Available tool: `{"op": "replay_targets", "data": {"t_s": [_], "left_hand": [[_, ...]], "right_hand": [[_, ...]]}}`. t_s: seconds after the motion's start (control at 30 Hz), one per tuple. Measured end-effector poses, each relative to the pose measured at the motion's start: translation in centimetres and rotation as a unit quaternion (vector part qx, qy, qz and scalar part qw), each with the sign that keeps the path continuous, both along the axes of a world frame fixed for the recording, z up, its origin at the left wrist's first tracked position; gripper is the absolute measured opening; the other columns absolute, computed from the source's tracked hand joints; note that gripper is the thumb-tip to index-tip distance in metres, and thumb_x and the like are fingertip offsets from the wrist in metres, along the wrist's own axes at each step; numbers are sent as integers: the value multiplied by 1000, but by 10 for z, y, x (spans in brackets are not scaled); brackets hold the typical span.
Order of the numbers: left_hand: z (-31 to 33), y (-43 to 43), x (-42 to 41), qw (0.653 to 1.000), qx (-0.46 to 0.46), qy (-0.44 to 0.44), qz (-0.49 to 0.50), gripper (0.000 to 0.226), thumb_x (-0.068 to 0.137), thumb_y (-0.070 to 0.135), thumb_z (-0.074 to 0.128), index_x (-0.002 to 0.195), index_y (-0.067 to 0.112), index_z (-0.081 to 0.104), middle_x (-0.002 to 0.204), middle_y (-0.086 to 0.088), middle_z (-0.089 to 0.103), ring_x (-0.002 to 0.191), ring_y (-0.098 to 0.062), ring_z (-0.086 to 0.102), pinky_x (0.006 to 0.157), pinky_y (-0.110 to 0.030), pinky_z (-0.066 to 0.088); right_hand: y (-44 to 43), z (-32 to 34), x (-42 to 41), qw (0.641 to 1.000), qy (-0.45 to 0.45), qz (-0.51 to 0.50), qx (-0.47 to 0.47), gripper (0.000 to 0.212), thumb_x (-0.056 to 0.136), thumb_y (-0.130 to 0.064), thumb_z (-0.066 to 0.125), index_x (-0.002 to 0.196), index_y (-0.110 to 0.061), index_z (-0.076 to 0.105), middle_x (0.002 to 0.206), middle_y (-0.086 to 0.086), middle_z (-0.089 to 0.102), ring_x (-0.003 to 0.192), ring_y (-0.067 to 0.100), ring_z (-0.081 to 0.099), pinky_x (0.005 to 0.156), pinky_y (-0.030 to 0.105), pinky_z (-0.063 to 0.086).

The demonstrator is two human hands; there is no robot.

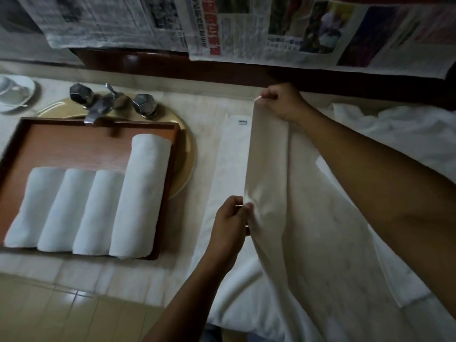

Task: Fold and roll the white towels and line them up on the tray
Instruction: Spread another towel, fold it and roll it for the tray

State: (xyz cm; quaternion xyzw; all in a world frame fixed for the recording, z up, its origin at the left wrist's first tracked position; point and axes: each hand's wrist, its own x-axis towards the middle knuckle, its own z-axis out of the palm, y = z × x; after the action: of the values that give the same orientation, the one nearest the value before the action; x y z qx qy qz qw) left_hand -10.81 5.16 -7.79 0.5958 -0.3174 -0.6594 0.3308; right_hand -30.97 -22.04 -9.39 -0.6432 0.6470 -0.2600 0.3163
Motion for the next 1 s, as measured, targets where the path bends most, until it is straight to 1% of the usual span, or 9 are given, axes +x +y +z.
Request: {"op": "replay_targets", "data": {"t_s": [0.17,0.27,0.33,0.4,0.5,0.6,0.7,0.87,1.0], "left_hand": [[-30,-15,39,999,24,-45,19,17,102,22,60,94,11,71,93,-21,73,77,-35,65,69,-47,53],[-44,-20,53,991,38,-127,0,13,99,30,64,91,21,69,86,-8,74,72,-27,66,57,-39,52],[-46,-23,57,987,57,-150,-7,12,99,31,66,94,21,66,90,-5,73,77,-31,70,60,-45,59],[-42,-26,59,992,74,-101,2,13,100,26,66,99,13,65,92,-8,75,81,-35,73,68,-48,62],[-34,-35,65,997,79,-5,19,16,98,20,69,97,6,63,79,-10,72,70,-26,66,63,-39,56],[-46,-37,79,993,62,-94,20,19,96,26,72,88,11,64,69,-2,65,60,-15,58,54,-30,46],[-57,-31,87,980,40,-196,-1,21,96,31,69,85,15,61,70,-2,67,59,-18,60,54,-38,51],[-57,-27,88,973,16,-229,4,21,98,35,65,82,22,59,73,-3,71,65,-24,67,59,-46,55],[-55,-28,89,965,13,-261,-18,21,99,32,67,88,16,60,77,-2,69,59,-15,67,52,-35,57]], "right_hand": [[-16,-23,54,998,51,20,22,22,96,-28,71,106,-9,75,105,-1,70,99,14,63,87,27,49],[-20,-44,71,996,73,11,46,19,97,-30,66,108,-17,75,109,-3,72,103,19,65,95,38,54],[-19,-59,77,994,95,-3,48,19,94,-38,66,103,-23,74,108,-3,73,106,22,65,99,46,51],[-19,-69,79,994,101,-20,38,19,93,-43,67,96,-25,72,103,-5,72,104,21,64,99,46,50],[-20,-73,78,995,90,-31,25,15,91,-47,68,90,-31,68,102,-6,72,101,19,65,96,43,51],[-22,-76,76,995,91,-30,15,19,92,-47,68,95,-28,71,104,-6,73,103,19,65,97,44,50],[-22,-79,76,995,91,-34,8,23,92,-50,68,94,-27,70,103,-5,72,102,21,65,98,45,49],[-22,-79,76,995,89,-37,6,26,91,-51,69,96,-25,71,104,-4,72,103,21,65,98,46,49],[-22,-76,76,995,92,-36,5,23,91,-51,70,94,-29,69,101,-7,71,101,19,65,99,45,49]]}}
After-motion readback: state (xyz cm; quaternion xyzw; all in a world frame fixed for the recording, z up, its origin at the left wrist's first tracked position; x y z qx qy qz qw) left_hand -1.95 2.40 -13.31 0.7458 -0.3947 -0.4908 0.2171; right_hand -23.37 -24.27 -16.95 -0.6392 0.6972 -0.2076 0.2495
